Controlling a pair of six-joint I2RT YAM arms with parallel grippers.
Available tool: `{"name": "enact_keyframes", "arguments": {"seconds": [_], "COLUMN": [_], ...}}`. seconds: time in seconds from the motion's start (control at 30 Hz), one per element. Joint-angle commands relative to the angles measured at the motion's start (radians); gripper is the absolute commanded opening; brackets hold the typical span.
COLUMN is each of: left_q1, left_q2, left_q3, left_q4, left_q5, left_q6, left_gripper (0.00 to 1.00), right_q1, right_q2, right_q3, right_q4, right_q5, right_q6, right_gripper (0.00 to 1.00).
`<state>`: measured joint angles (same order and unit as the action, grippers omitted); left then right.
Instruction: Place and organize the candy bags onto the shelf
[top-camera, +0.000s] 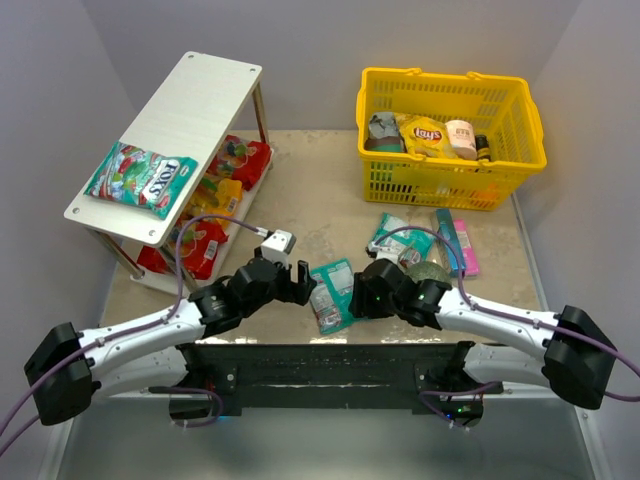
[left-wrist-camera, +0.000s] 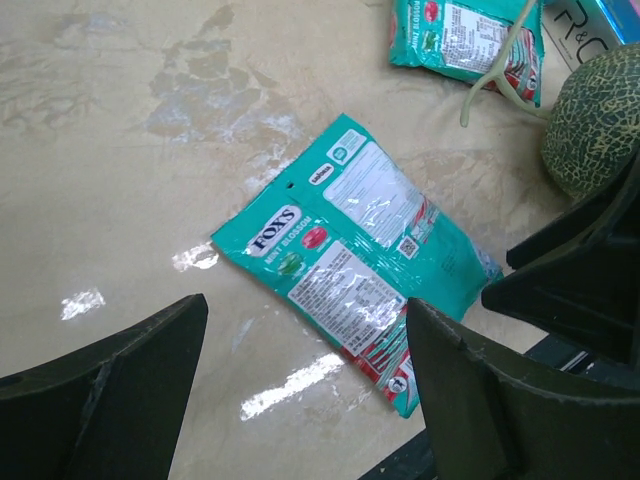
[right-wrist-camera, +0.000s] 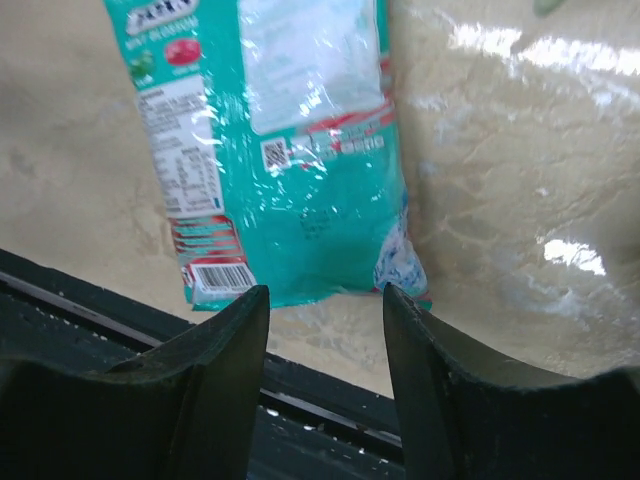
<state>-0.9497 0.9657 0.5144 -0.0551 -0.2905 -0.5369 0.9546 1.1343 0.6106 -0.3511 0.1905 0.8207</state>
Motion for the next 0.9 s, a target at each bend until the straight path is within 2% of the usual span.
{"name": "enact_keyframes", "arguments": {"seconds": [0.0,0.13,0.3,0.37,0.5,0.6,0.87], "left_q1": [-0.004,-0.011,-0.03,-0.04,-0.05,-0.06,-0.095], "left_q2": [0.076,0.157,0.275,0.323,0.383,0.404,0.441], "left_q3": [-0.01,-0.016,-0.024,-0.024,-0.045,-0.074,-0.126], "left_q4": [0.202,0.299,0.359,0.37,0.376,0.386,0.416], "left_q5": [0.036,0.048,0.025,0.008,-0.013,-0.013,-0.012], "left_q6": [0.028,0.046,0.058,0.057,0.04,0.015,-0.04], "left_gripper": [0.85,0.81,0.76,0.74,0.6,0.55,0.5], "right_q1": [-0.001,0.001,-0.002,-0.008,-0.057,-0.103,-0.168], "right_q2": [-0.004,0.018,0.09,0.114,0.183,0.216,0.266], "right_q3": [-0.058,-0.149,-0.167,-0.141,-0.085,-0.052,0.038], "right_q4": [0.029,0.118,0.205,0.212,0.215,0.238,0.291], "right_q5": [-0.08,-0.12,-0.05,-0.019,0.033,0.03,0.029], "right_q6": [0.118,0.175,0.201,0.192,0.141,0.101,-0.005], "right_gripper": [0.52,0.49,0.46,0.45,0.43,0.43,0.44]}}
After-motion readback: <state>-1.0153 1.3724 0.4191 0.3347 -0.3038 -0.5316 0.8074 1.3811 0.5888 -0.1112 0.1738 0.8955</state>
